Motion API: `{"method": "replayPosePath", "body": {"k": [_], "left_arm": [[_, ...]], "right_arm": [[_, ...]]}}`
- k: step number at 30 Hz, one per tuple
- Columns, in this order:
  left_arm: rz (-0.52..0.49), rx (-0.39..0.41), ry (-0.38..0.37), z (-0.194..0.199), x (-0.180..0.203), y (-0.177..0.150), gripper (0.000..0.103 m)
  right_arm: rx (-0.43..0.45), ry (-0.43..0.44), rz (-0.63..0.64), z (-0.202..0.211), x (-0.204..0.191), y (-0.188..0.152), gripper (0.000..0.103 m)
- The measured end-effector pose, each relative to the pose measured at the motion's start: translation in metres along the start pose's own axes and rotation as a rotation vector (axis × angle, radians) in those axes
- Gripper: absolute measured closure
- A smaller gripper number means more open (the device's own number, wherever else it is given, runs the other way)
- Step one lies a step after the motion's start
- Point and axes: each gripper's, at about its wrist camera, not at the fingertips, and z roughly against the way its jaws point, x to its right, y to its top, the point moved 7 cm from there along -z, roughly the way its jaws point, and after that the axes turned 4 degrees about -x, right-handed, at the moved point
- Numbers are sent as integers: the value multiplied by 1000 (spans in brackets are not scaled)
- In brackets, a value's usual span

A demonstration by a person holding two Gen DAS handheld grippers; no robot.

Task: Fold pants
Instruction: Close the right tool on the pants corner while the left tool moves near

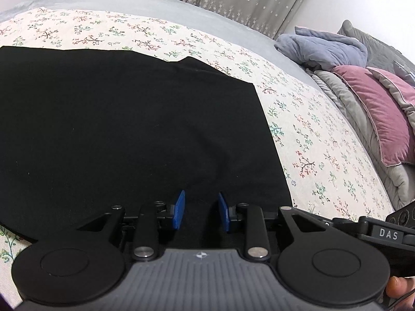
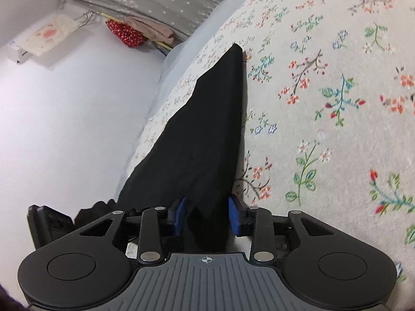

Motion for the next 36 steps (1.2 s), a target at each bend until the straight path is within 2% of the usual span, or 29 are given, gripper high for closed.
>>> {"method": "replayPosePath", "body": {"k": [5,9,12,13,16,18,21,23,26,30,33,36], "left_arm": [[-22,1,6,0,0,0,73],[-26,-4,6,-2,2,1,73],[-39,-10,-7,-2,2,1,71],[-48,-16,-16,-2,3,2,69],[-59,-36,-36,-3,3,6,66],[-30,-38,-33,-3,-1,12,65],[0,-9,-46,-1,3,32,58],[-69,15,-38,-3,22,47,47],[-191,-5,-3,-24,61,62,28],[-287,-98,80,-74,105,76,26],[-427,-180,171,-103,126,71,26],[-545,-227,217,-118,135,70,19]], "right_arm": [[-26,30,-41,2,0,-9,70],[-17,8,3,-3,-4,-14,73],[-16,-17,8,-3,-5,-16,93],[-12,-35,5,0,-4,-17,95],[4,-70,-1,6,-4,-17,99],[4,-91,3,7,-6,-18,99],[4,-99,-3,5,-4,-19,99],[9,-93,-17,5,-2,-20,99],[12,-83,-25,6,-2,-19,99],[29,-120,55,5,-10,-21,99],[40,-139,120,7,-18,-22,99],[46,-134,126,8,-21,-21,99]]}}
